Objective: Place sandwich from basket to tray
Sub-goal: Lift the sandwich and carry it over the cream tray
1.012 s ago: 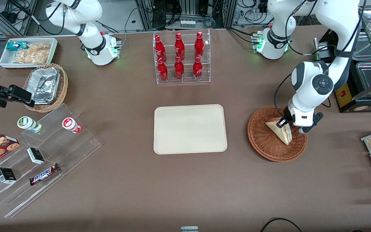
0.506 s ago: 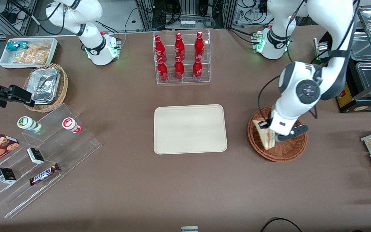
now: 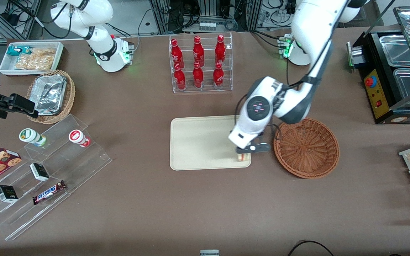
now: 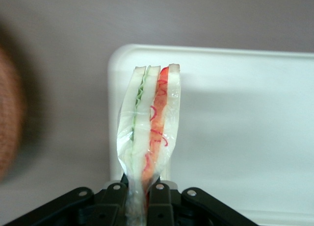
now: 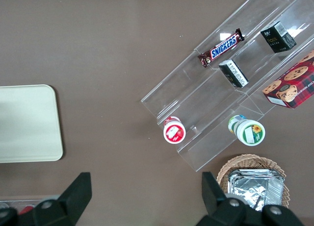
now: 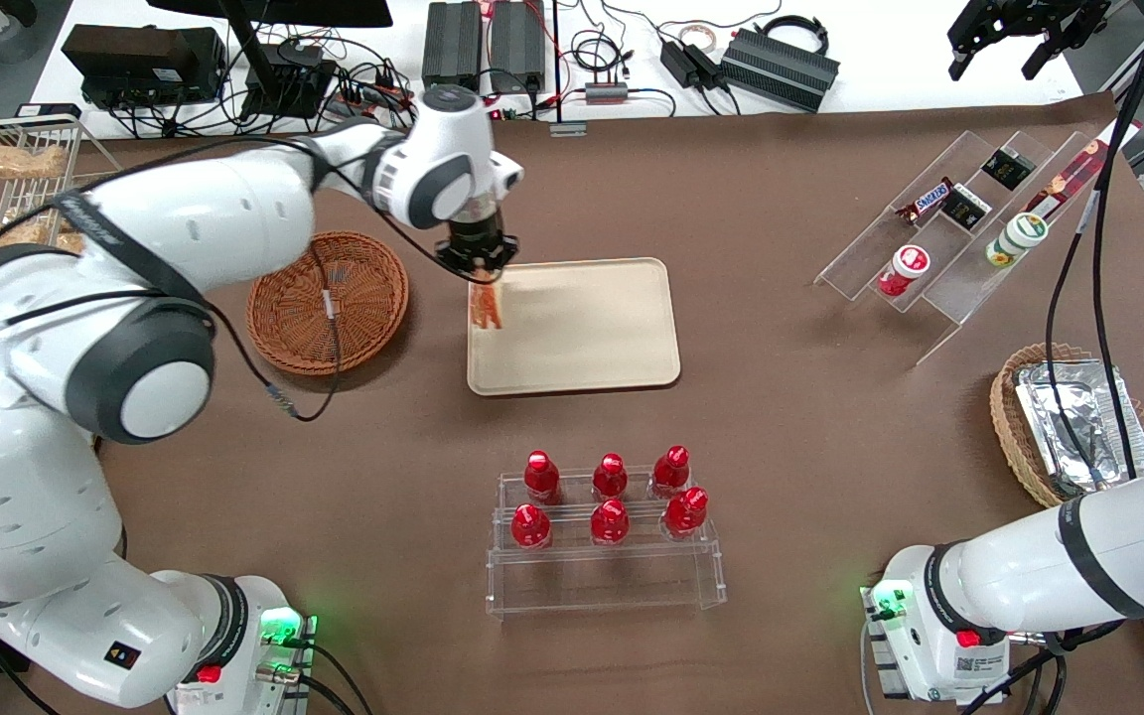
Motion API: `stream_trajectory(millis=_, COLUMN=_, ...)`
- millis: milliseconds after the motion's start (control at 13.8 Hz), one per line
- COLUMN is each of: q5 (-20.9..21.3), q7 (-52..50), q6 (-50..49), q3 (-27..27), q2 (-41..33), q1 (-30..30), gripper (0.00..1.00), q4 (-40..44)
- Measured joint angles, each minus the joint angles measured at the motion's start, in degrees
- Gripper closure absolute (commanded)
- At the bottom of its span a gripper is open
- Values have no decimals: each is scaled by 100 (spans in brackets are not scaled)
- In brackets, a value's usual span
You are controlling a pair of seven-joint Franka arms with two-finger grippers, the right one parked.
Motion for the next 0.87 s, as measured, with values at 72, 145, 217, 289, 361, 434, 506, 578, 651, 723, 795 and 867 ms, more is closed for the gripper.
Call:
stream_trajectory(millis=72, q5=108, q7=-249, q6=-70, q3=0, q2=221, q1=-221, gripper=100, q4=284)
stream_trajectory(millis=145, q5=208, q7=-474, q6=-127, q3=2, q2=417, q1=-404, gripper=100, q4=535)
stream_trajectory(millis=217, q5=242, q7=-613, q6=-161, q3=4, q2=561, q1=-537, gripper=100, q4=710)
stream_trajectory(millis=289, q5=248, q7=-682, q6=-172, q3=6, q2=669, q1=-638, gripper=100, q4=831)
stream_trajectory(millis=361, q5=250, q7=-743, q6=-179, q3=7, q2=750, q1=-716, gripper=100, q4=904)
stream_trajectory(millis=434, q5=251, q7=-819, q6=-180, q3=8, q2=816, q1=-782, gripper=100, q4=946)
stream_trajectory(millis=506, q5=251, q7=-900, q6=-180, q3=8, q2=882, q1=-833, gripper=100, q4=970)
stream_trajectory(millis=578, q5=252, q7=-993, q6=-180, q3=8, q2=954, q1=-878, gripper=100, q4=1012)
stream_trajectory(millis=651, q5=253, q7=-1119, q6=-180, q3=8, q2=1030, q1=-930, gripper=99, q4=1059)
stream_trajectory(millis=723, q5=258, q7=-1235, q6=-175, q3=8, q2=1100, q1=-976, gripper=82, q4=1104)
stream_trajectory(millis=795, q5=264, q7=-1302, q6=-164, q3=8, q2=1162, q1=-1007, gripper=40, q4=1152)
stream_trajectory(millis=867, q5=267, q7=-1335, q6=-152, q3=8, q2=1200, q1=-1023, gripper=2, q4=1191)
